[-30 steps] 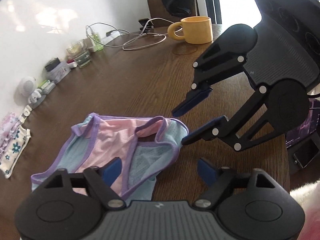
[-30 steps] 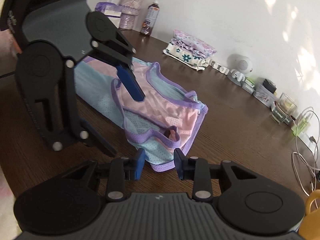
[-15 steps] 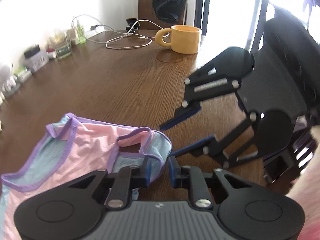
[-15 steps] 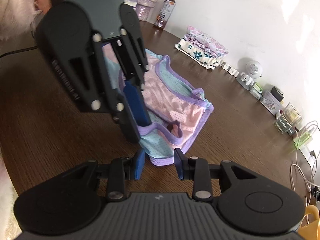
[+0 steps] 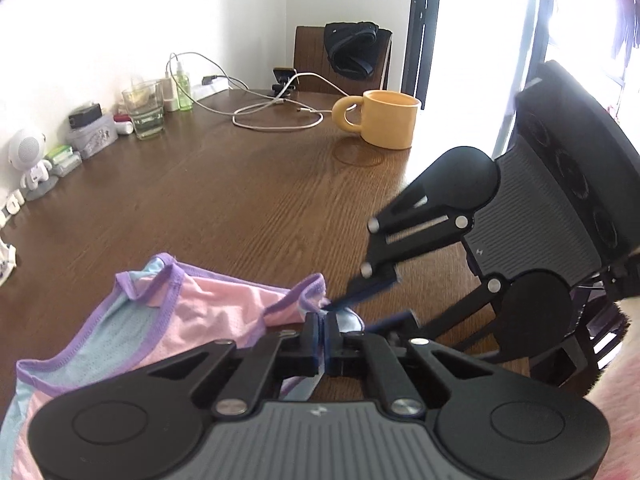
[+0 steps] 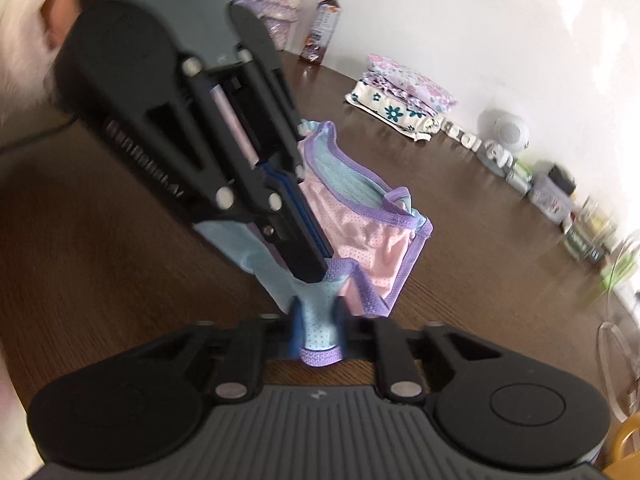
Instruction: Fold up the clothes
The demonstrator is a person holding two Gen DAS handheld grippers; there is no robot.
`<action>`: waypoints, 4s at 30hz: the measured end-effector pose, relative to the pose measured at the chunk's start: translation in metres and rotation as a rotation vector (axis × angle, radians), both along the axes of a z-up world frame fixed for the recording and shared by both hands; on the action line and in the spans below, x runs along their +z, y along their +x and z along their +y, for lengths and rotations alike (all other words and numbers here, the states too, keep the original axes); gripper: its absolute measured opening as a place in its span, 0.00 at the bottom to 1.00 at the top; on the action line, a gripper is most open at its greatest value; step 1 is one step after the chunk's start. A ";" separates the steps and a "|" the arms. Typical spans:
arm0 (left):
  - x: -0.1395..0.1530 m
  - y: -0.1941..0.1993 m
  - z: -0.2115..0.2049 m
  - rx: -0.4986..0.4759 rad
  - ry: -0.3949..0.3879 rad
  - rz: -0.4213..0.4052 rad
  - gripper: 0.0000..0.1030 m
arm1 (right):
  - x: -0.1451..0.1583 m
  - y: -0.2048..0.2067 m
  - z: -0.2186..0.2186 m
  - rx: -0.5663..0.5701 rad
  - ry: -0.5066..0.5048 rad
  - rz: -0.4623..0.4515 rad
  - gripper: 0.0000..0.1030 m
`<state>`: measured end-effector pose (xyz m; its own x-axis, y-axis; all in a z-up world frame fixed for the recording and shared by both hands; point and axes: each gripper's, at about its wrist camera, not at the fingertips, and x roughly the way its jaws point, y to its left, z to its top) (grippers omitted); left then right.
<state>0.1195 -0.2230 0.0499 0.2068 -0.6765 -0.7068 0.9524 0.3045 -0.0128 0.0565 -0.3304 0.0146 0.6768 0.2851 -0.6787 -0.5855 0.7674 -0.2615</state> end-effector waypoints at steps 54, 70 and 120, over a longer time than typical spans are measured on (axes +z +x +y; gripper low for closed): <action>-0.012 0.023 0.118 0.427 -0.049 0.055 0.26 | -0.002 0.074 -0.089 -0.274 0.609 0.355 0.22; -0.028 0.027 0.122 0.450 -0.031 0.062 0.25 | -0.002 0.064 -0.076 -0.293 0.416 0.248 0.25; -0.035 0.015 0.136 0.482 -0.159 0.141 0.24 | -0.011 0.035 -0.038 -0.443 0.522 0.091 0.15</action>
